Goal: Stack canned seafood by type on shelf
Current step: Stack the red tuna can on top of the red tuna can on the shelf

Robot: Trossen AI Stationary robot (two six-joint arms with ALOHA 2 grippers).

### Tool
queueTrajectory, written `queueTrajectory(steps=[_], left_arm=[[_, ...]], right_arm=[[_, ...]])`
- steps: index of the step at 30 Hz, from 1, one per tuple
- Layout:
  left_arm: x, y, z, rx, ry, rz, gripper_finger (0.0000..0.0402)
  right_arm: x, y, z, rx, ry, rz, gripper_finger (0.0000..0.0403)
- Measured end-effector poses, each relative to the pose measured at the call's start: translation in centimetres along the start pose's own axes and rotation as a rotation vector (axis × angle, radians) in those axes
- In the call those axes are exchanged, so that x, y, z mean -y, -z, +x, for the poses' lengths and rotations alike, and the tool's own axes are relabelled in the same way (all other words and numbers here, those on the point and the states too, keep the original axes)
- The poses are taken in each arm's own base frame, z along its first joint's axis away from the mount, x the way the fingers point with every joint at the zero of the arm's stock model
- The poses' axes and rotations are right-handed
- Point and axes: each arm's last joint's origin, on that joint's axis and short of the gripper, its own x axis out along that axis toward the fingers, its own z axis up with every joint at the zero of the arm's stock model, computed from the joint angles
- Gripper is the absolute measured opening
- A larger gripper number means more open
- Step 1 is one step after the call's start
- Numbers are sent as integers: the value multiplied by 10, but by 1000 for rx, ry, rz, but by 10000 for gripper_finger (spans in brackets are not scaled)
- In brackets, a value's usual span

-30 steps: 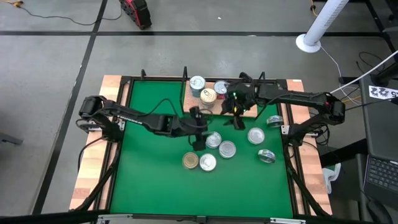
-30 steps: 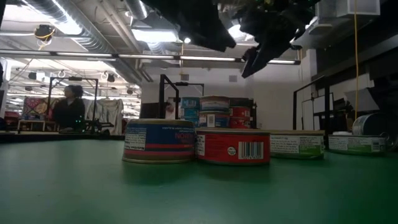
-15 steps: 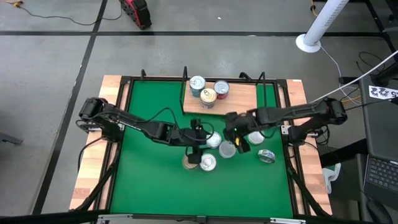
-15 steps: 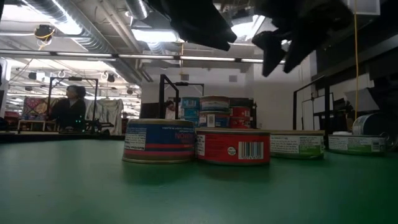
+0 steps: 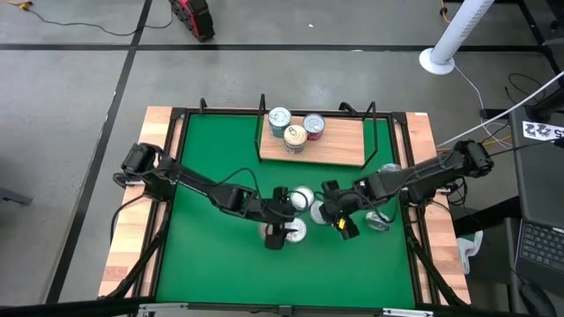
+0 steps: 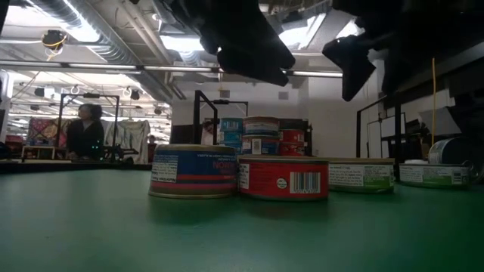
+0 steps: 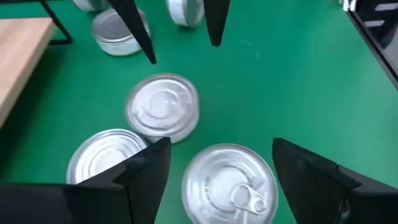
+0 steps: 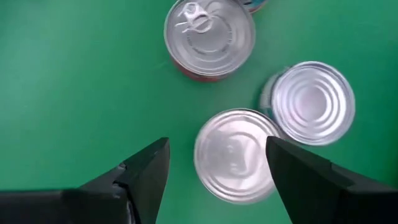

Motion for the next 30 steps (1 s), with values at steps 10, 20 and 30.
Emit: queueTrajectory(steps=[10,20,30], left_arm=[[39,14,3,-27,75,235,274],[58,44,29,-119,86,324,271],[55,59,41,-189,-6,378,194]], right_arm=[[-2,4,13,65,44,-4,266],[-1,-1,14,135,70,-3,266],[-1,-4,14,158,72,-2,266]])
